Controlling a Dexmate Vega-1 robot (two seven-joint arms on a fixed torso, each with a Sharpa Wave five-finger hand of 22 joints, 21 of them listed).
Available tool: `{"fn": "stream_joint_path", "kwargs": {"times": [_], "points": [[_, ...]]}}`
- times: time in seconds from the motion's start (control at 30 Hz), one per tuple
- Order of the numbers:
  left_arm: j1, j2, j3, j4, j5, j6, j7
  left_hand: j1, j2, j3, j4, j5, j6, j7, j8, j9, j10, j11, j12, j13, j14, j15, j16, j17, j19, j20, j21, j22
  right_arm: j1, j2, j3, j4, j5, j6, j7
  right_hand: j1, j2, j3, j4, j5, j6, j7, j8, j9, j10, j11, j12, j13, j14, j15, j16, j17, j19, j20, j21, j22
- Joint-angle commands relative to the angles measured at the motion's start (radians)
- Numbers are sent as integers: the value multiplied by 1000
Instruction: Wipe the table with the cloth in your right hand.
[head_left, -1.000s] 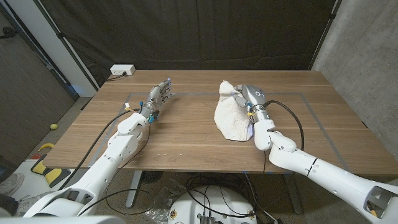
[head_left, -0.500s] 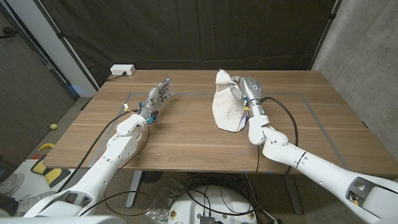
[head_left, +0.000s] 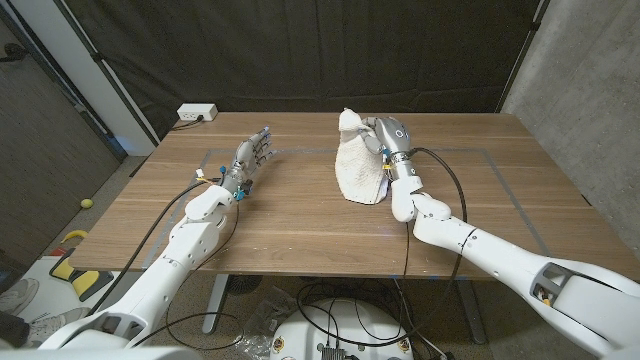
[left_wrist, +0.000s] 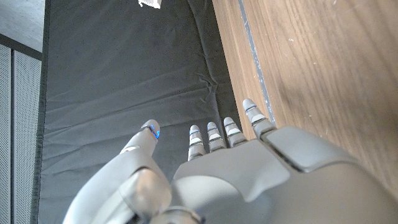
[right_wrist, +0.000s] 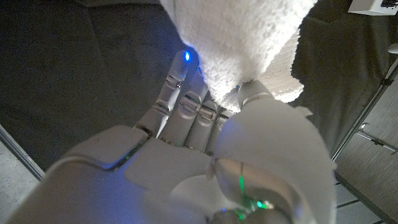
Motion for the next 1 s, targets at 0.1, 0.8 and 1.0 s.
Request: {"fn": "stream_joint_path", "kwargs": {"times": [0.1, 0.8, 1.0], "points": [[21, 8, -5, -30, -1, 3, 22, -7, 3, -5, -1, 6, -3, 2, 5, 3, 1, 1, 8, 1, -3, -4, 4, 4, -2, 4, -2, 2, 95, 67, -46, 163, -5, 34, 40, 14, 3, -3, 0, 10, 86, -22, -5, 20, 0, -3, -1, 8, -8, -16, -4, 6, -7, -136, 16, 5], [36, 19, -7, -55, -3, 10, 38, -9, 3, -6, 0, 6, -5, 1, 5, 3, 0, 0, 9, 1, -4, -4, 4, 3, -2, 5, -2, 2, 189, 162, -141, 432, -23, 49, 130, 9, -4, -11, 5, 16, 115, -22, -10, 18, 13, 2, -2, 25, -47, -14, -41, 11, -37, -126, 53, -7], [41, 22, -8, -66, -4, 12, 41, -10, 3, -6, 0, 7, -6, 1, 5, 3, -1, 0, 9, 1, -5, -4, 4, 3, -3, 5, -3, 3, 220, 194, -168, 517, -31, 46, 159, 14, -11, -10, -1, 17, 131, -18, -9, 16, 17, 7, -5, 24, -44, -13, -44, 12, -36, -123, 61, -13]]}}
